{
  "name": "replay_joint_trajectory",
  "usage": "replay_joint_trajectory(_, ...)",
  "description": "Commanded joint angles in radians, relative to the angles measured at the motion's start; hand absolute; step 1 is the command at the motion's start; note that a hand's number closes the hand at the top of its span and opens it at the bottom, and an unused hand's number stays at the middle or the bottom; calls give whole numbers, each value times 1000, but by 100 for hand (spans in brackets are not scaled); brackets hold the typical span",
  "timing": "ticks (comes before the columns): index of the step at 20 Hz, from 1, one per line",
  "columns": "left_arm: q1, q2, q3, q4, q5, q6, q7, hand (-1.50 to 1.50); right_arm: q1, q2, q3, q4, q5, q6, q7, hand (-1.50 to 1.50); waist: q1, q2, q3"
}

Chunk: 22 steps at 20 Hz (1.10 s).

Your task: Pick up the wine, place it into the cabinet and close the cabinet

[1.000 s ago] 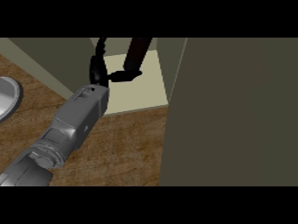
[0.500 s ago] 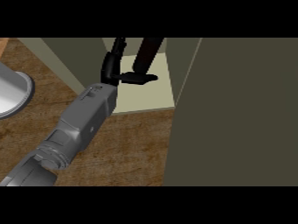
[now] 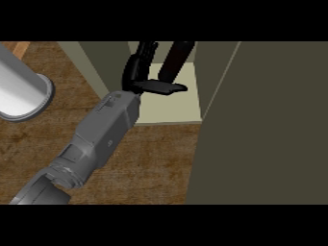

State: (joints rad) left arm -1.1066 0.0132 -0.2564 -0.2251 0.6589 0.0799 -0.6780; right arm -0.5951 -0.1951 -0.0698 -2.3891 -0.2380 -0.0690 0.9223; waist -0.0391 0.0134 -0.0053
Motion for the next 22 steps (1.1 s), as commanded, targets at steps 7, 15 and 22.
replay_joint_trajectory(7,66,24,-47,-319,-52,61,152,-150,-9,-33,1,-35,10,-36,54,-150,58,-27,5)
replay_joint_trajectory(15,276,-13,-223,-756,-105,249,307,-150,21,-26,18,-69,37,-72,68,-150,60,-29,5)
replay_joint_trajectory(22,485,-13,-384,-1085,-115,474,348,-150,-55,-33,75,-73,73,-102,102,-150,42,-22,4)
